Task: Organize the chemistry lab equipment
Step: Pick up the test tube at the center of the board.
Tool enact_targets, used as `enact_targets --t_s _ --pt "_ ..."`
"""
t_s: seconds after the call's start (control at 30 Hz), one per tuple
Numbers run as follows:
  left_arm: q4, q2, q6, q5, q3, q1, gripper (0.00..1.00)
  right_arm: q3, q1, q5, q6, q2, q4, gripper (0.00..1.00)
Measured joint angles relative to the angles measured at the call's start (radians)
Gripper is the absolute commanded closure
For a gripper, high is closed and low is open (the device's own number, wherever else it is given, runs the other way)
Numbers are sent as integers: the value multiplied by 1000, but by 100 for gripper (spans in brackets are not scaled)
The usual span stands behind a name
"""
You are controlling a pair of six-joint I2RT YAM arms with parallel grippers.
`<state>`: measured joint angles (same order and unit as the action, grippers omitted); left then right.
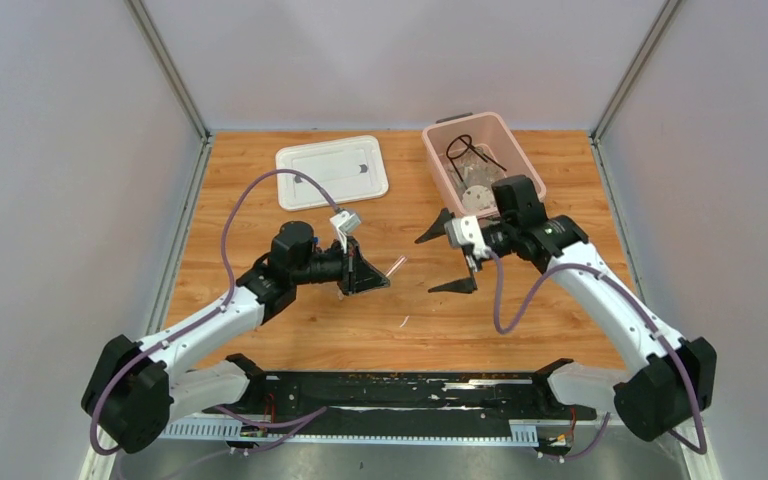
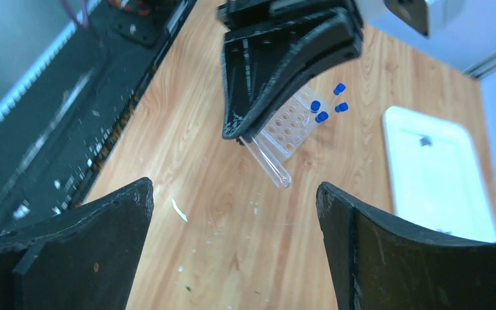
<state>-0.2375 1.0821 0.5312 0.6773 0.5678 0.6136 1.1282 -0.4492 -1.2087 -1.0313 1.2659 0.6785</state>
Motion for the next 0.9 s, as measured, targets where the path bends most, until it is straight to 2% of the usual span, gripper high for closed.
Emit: enact_targets --t_s 0.1,0.3,0.47,0.67,0.9 --pt "149 6 -64 5 44 3 100 -60 -17 39 -232 -80 76 5" --pt "315 57 -135 9 109 48 100 -64 -60 138 -407 -81 110 9" --pt "356 85 -158 16 146 73 100 -90 -152 257 -444 -60 94 19" --pt "368 110 -171 23 167 86 99 -101 -258 394 -457 7 72 37" --pt "386 121 -182 24 183 90 99 -101 -300 497 -456 27 34 49"
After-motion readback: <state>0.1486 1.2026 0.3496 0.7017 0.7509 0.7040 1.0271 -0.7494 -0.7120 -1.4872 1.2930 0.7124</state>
